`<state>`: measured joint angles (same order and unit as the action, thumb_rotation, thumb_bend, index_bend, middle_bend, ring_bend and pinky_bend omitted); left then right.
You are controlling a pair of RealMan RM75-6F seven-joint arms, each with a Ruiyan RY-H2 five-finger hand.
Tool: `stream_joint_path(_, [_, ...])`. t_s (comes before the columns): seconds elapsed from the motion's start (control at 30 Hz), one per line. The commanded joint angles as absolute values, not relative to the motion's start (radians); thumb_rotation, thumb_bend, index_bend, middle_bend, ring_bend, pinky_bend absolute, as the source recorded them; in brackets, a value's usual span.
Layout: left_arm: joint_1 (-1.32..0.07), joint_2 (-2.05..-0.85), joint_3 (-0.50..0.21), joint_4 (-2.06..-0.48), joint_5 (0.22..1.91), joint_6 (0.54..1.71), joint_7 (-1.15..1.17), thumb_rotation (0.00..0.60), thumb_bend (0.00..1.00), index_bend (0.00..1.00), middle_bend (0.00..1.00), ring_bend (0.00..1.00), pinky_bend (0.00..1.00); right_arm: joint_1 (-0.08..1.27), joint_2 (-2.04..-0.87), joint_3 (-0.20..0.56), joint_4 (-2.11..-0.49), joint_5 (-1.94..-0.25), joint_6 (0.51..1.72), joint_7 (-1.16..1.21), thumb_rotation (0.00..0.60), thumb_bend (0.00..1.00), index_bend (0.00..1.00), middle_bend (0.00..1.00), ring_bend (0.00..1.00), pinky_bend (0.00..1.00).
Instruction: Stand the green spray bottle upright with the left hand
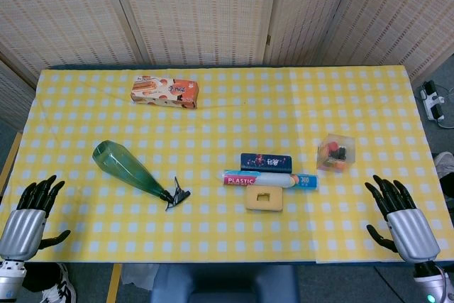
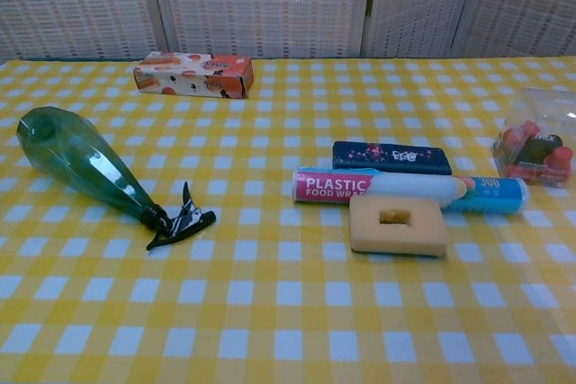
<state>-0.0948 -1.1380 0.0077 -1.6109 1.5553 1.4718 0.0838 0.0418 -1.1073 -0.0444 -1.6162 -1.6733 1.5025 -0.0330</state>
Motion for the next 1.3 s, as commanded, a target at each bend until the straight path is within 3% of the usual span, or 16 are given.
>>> stream_joint_path(0.03, [-0.095,-1.139,0.008,-1.61,1.555,1.47,0.084,0.6,0.14,0.05,0.0,0.01,0.0,0.043,-1.107,-0.044,-1.616,-1.671,1.499,-0.034,0.6,0.33,0.0,0.0,0.0,0.0])
stream_joint_path(0.37, [-0.11,-1.156,0.017,-1.606,1.595,1.464,0.077,0.6,0.14,0.05,0.03,0.02,0.02,0.027,-1.095,-0.051,-1.617,-1.69,1.535,-0.013,0.6,0.33,0.0,0.0,0.0,0.0])
stream_joint_path(0.4, [-0.11,-1.164,0.015,-1.605,1.604,1.473,0.079,0.6,0.14,0.04,0.11,0.09,0.12,0.025,-1.095,-0.053,-1.616,-1.695,1.541,-0.01,0.6,0.33,0.0,0.0,0.0,0.0])
stream_joint_path(0.43, [-0.11,-1.171,0.015,-1.604,1.612,1.479,0.077,0.6,0.15,0.03,0.25,0.22,0.3,0.025,-1.094,-0.053,-1.615,-1.697,1.542,-0.009,0.6,0.33,0.0,0.0,0.0,0.0])
stream_joint_path(0.47, [-0.112,-1.178,0.016,-1.602,1.624,1.485,0.072,0.6,0.15,0.02,0.47,0.45,0.58,0.025,-1.094,-0.054,-1.615,-1.699,1.543,-0.007,0.6,0.33,0.0,0.0,0.0,0.0])
stream_joint_path(0.5, [-0.113,-1.185,0.018,-1.601,1.635,1.49,0.067,0.6,0.15,0.01,0.6,0.6,0.73,0.025,-1.094,-0.055,-1.615,-1.701,1.543,-0.007,0.6,0.33,0.0,0.0,0.0,0.0])
stream_joint_path(0.53, [-0.117,-1.198,0.02,-1.596,1.66,1.501,0.06,0.6,0.15,0.02,0.8,0.81,0.91,0.024,-1.094,-0.055,-1.615,-1.701,1.544,-0.007,0.6,0.33,0.0,0.0,0.0,0.0])
stream_joint_path(0.57, [-0.122,-1.212,0.018,-1.586,1.682,1.514,0.054,0.6,0.15,0.05,0.92,0.93,0.98,0.024,-1.094,-0.054,-1.616,-1.701,1.544,-0.007,0.6,0.33,0.0,0.0,0.0,0.0])
stream_joint_path(0.63, [-0.139,-1.247,0.018,-1.562,1.729,1.525,0.042,0.6,0.15,0.12,1.0,1.0,1.0,0.025,-1.095,-0.051,-1.617,-1.697,1.544,-0.007,0.6,0.33,0.0,0.0,0.0,0.0])
stream_joint_path(0.77, [-0.184,-1.245,0.031,-1.598,1.755,1.447,0.098,0.6,0.15,0.22,1.0,1.0,1.0,0.031,-1.096,-0.048,-1.617,-1.688,1.529,-0.01,0.6,0.33,0.0,0.0,0.0,0.0])
stream_joint_path(1.07, [-0.311,-1.26,-0.025,-1.672,1.717,1.267,0.226,0.6,0.18,0.31,1.0,1.0,1.0,0.031,-1.091,-0.036,-1.621,-1.663,1.525,-0.004,0.6,0.33,0.0,0.0,0.0,0.0])
stream_joint_path(1.3, [-0.39,-1.306,-0.073,-1.642,1.621,1.148,0.299,0.6,0.19,0.32,1.0,1.0,1.0,0.033,-1.085,-0.025,-1.62,-1.638,1.52,0.009,0.6,0.33,0.0,0.0,0.0,0.0])
